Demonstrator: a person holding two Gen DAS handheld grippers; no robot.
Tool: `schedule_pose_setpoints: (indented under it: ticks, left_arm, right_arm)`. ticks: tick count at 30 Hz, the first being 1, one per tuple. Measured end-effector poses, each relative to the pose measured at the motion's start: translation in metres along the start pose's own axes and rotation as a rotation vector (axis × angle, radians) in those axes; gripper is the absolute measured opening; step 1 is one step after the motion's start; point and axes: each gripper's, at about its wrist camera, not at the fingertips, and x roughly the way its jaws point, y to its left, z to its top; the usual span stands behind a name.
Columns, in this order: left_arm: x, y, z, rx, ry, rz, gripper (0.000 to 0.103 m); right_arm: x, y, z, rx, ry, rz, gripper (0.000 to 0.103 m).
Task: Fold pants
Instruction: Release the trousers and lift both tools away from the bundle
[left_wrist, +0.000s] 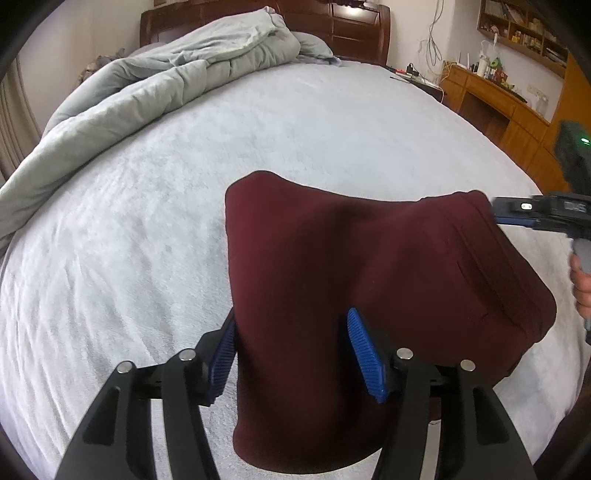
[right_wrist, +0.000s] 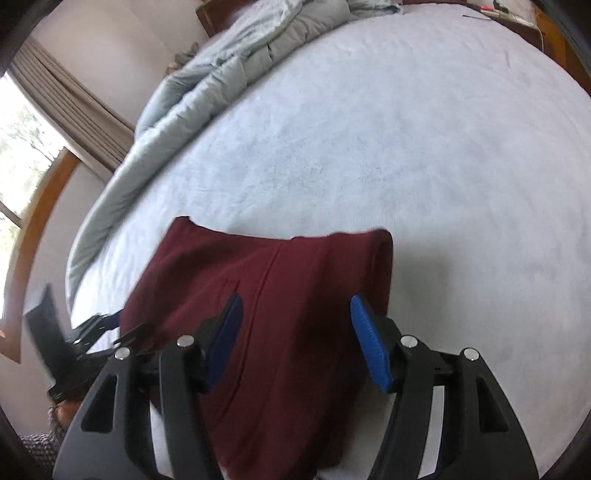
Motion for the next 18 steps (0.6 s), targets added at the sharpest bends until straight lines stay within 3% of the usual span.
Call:
schedule_pose_setpoints:
  ticks: [5,10,18]
  left_arm:
    - [-0.006,0.000,0.000,0.007,-0.020,0.011,0.063]
    - [-0.012,0.002,0.001,0.002,-0.021,0.033,0.071]
    - [-0.036,0.016,-0.007,-0.093,-0.004,0.045,0.077]
  right_arm:
    - [0.023,-0.005,-0.004,-0.031,0.036,-0.151,0.060]
    - [0.015,-0.016,-0.011,0.042,0.003,-0.092,0.060]
    - [-0.043,0.000,-0.050,0.056,-0.030,-0.062,0.061]
